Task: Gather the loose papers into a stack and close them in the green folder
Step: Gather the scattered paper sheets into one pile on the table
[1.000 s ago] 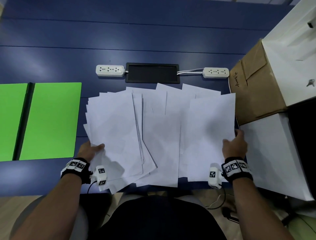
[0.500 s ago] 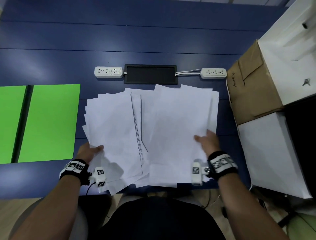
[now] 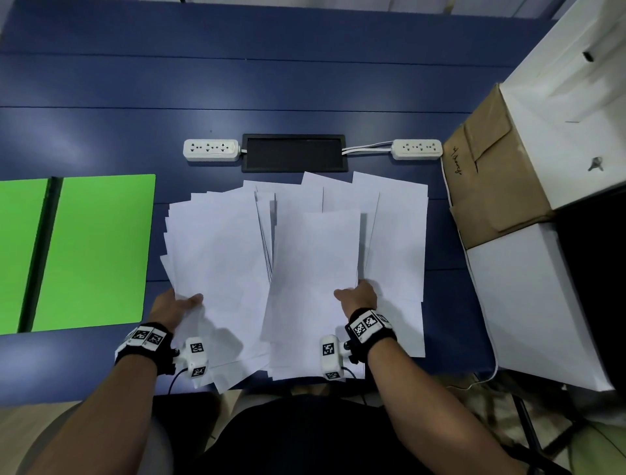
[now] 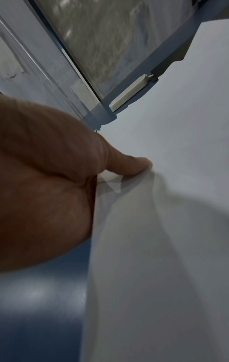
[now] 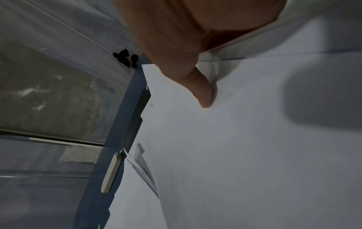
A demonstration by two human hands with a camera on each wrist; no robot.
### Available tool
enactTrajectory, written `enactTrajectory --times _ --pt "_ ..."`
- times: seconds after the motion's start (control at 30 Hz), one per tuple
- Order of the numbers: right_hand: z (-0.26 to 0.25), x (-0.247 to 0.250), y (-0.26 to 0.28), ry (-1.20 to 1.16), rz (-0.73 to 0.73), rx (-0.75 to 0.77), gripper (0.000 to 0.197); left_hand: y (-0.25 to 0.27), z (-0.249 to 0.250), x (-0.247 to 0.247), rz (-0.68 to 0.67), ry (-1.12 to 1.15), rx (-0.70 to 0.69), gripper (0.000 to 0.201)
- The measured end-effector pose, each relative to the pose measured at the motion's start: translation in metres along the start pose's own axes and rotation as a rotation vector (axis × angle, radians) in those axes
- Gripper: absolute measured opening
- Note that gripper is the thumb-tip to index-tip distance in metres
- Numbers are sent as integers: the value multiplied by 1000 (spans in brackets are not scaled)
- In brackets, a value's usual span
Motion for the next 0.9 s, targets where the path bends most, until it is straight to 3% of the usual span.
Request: enactTrajectory --times 0.07,0.2,0.63,0.77,0.9 --pt "-6 8 -7 -4 7 7 13 2 2 -2 -4 16 -6 32" --pt "-37 36 -26 -90 138 94 24 7 9 -6 -4 18 -37 28" --pt "-58 39 -46 -10 84 25 29 5 8 -3 -2 -3 -29 27" --pt "-51 75 -52 -1 235 4 43 4 6 -4 -4 6 -23 28" --pt "-41 122 -65 187 344 -12 46 3 5 -2 1 9 -10 25"
Point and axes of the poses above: each hand's wrist, its own y-axis away from the middle knuckle, its own x-axis out of the back of the hand, z = x × y, the point moved 7 cm from there along -y, towards the middle knuckle, and after that the axes turned 3 degrees about -x, right-handed, at the moved point
